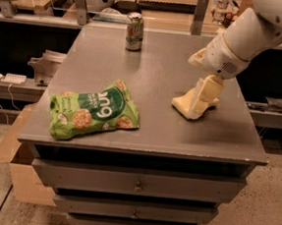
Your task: Move sponge near 7up can
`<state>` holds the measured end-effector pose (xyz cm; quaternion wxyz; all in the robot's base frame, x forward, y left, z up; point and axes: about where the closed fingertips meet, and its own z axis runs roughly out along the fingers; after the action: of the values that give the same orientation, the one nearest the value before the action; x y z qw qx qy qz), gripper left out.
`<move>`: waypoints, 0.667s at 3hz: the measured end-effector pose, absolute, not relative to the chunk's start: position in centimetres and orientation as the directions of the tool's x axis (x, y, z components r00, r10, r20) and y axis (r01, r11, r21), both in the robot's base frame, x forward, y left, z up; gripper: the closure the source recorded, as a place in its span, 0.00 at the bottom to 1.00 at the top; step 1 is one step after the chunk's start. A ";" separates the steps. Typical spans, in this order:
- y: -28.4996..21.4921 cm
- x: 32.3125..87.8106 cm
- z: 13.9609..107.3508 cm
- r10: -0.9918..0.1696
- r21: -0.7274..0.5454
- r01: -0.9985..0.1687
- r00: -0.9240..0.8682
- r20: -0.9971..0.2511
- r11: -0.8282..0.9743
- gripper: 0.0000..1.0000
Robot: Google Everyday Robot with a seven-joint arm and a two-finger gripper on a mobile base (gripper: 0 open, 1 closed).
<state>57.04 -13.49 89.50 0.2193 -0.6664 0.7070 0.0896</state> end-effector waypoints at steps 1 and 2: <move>-13.9 58.6 86.6 -0.916 -0.132 -0.986 -0.041 -0.400 0.102 0.00; -15.3 58.8 84.7 -0.928 -0.099 -0.989 -0.070 -0.367 0.114 0.00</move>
Offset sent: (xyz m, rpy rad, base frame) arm 0.0185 -0.0380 -0.0671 -0.1057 0.1179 -0.0507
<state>58.79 -15.28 84.70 0.1722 -0.6597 0.7261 0.0886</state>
